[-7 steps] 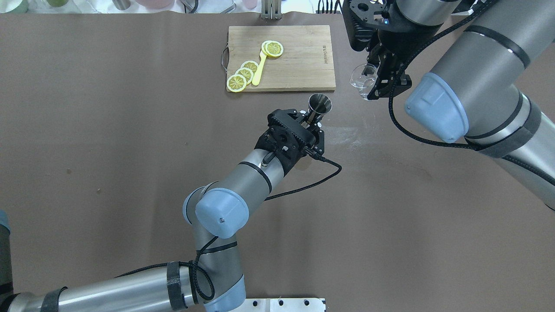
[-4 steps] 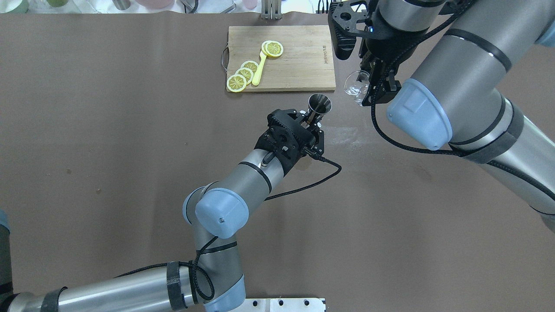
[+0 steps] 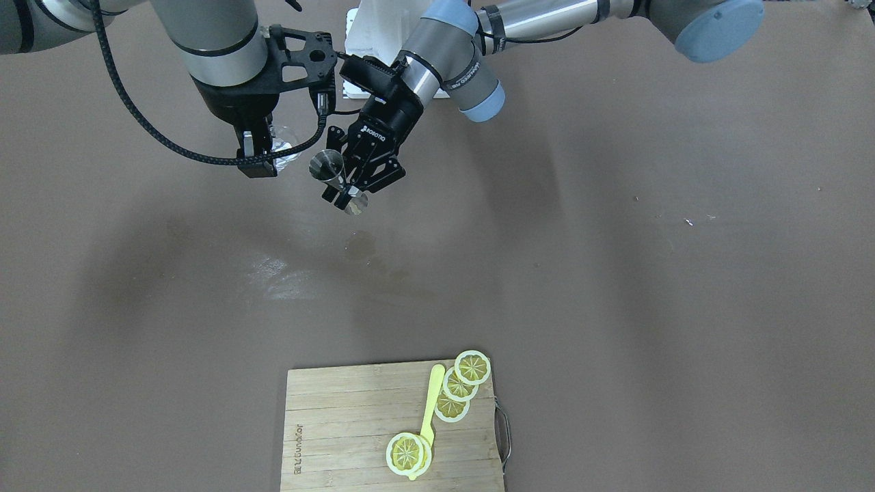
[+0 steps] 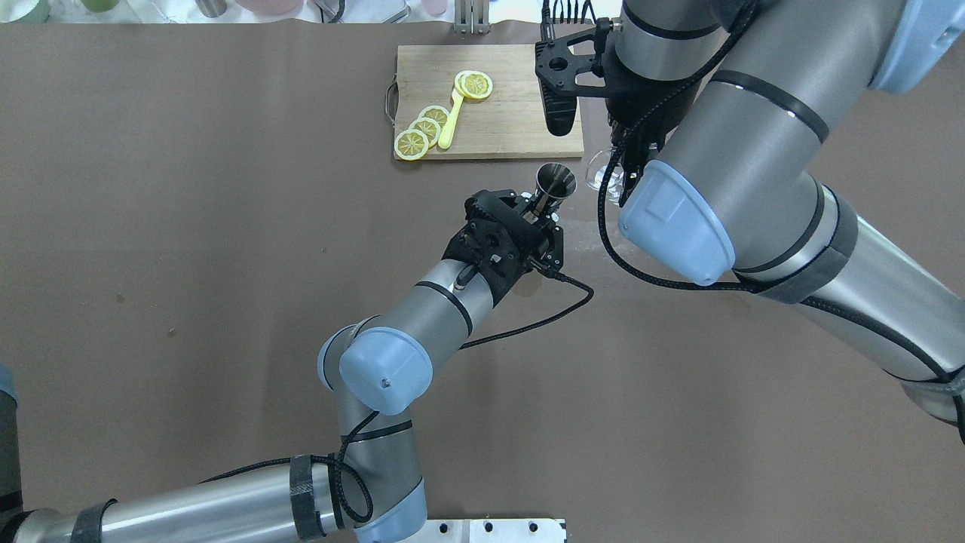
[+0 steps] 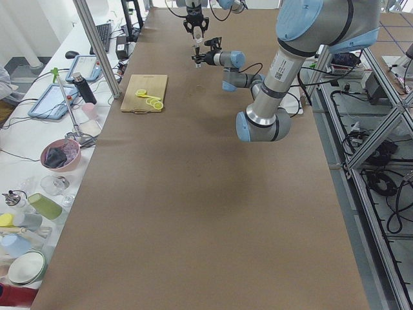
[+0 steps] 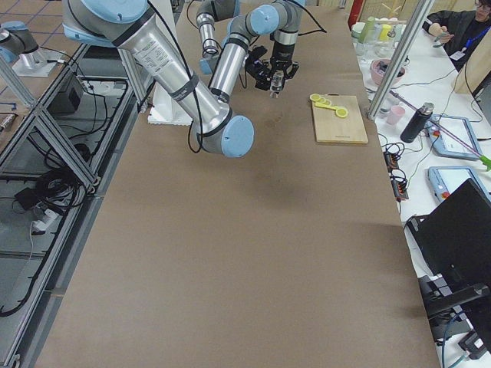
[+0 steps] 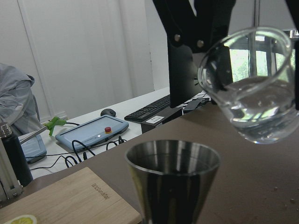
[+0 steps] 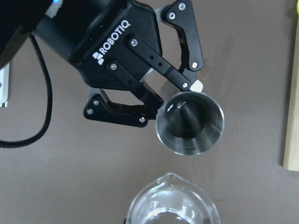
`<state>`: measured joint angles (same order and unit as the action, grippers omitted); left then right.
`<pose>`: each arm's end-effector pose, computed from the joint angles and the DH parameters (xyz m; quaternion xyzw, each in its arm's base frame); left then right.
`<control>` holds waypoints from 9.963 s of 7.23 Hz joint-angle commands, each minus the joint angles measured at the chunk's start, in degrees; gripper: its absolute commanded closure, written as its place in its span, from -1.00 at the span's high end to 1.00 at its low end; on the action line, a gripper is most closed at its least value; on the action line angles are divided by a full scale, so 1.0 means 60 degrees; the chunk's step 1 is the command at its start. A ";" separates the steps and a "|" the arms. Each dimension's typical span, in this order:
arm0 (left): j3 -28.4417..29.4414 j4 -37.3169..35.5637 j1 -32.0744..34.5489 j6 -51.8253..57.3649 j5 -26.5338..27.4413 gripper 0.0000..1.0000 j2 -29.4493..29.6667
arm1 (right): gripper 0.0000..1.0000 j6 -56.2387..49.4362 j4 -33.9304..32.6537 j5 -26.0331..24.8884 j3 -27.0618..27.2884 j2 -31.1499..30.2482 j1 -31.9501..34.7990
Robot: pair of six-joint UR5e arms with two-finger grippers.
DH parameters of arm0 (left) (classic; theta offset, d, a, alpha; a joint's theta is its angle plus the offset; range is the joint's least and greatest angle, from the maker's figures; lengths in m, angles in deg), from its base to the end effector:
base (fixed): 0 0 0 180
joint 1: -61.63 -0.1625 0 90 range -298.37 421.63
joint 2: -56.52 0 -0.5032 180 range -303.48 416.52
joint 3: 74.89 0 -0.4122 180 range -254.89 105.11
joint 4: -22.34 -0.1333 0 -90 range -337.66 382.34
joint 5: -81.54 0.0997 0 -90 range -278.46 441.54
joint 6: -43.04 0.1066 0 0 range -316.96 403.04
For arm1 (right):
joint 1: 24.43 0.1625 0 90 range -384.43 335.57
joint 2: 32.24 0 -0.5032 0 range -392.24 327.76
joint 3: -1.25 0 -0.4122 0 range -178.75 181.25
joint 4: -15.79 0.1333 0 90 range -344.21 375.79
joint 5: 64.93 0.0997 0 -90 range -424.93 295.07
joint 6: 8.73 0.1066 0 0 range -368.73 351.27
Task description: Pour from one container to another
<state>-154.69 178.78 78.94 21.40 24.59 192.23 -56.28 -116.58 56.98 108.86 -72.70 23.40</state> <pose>0.6710 -0.4096 0.1584 0.6377 0.4244 0.0607 0.6400 -0.3937 -0.5493 0.1496 0.2187 -0.2585 -0.7042 0.6241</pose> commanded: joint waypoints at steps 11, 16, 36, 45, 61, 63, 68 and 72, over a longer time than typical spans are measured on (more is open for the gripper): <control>0.0000 0.0014 -0.0015 -0.0013 0.0000 -1.00 0.0000 | -1.00 -0.0337 -0.0701 -0.0425 -0.1339 0.1221 -0.0106; 0.0000 0.0014 0.0000 -0.0013 0.0000 -1.00 0.0000 | -1.00 -0.0396 -0.1389 -0.0908 -0.0957 0.1250 -0.0413; 0.0014 0.0014 -0.0015 0.0002 0.0000 -1.00 0.0000 | -1.00 -0.1157 -0.2825 -0.1656 -0.1939 0.2157 -0.0809; 0.0000 0.0014 0.0000 -0.0013 0.0000 -1.00 0.0000 | -1.00 -0.1172 -0.3514 -0.2154 -0.2655 0.2787 -0.0956; -0.0015 0.0029 0.0000 -0.0013 0.0000 -1.00 0.0000 | -1.00 -0.2168 -0.4115 -0.2827 -0.3711 0.3418 -0.1044; 0.0000 0.0029 0.0000 -0.0013 0.0000 -1.00 0.0000 | -1.00 -0.2212 -0.4085 -0.2842 -0.3799 0.3418 -0.0985; -0.0015 0.0029 -0.0015 -0.0013 0.0000 -1.00 0.0000 | -1.00 -0.2578 -0.3692 -0.2667 -0.3755 0.3462 -0.0649; -0.0015 0.0029 0.0000 -0.0013 0.0000 -1.00 0.0000 | -1.00 -0.2564 -0.2667 -0.1892 -0.3070 0.2966 -0.0210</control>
<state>-154.78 178.96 78.92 21.33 24.59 192.22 -71.68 -134.47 44.17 88.43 -53.45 21.22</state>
